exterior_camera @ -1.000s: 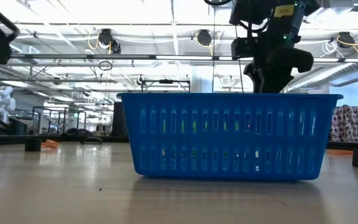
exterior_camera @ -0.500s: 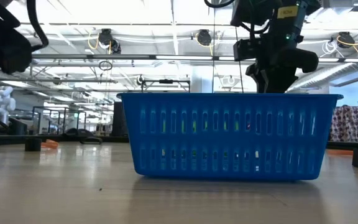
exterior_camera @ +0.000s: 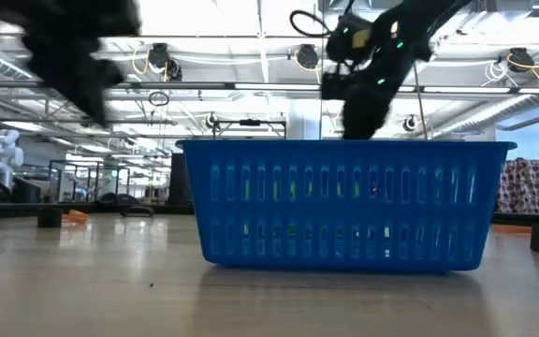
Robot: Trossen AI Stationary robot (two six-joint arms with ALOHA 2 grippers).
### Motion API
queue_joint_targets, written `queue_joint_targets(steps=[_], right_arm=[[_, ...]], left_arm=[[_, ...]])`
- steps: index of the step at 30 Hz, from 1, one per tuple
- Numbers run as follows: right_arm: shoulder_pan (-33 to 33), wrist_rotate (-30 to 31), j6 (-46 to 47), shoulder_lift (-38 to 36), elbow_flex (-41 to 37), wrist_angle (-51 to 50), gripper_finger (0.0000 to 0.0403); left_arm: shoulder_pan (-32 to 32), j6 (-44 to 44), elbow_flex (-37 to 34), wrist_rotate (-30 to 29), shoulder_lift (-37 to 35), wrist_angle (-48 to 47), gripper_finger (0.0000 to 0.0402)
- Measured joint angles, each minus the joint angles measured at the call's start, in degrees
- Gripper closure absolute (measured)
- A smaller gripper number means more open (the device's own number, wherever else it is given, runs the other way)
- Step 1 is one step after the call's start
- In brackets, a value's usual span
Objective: Sort rubber bands into baskets
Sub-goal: Put the orange rubberband into the red bin
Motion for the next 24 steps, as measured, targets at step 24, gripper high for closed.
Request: queue_joint_targets(steps=[24], right_arm=[[-9.98,0.43,-1.26,16.98,-0.02,16.25,0.0265]], left_arm=[[31.68,40.99,-21.74,19.95,-1.78,69.74,0.0317]])
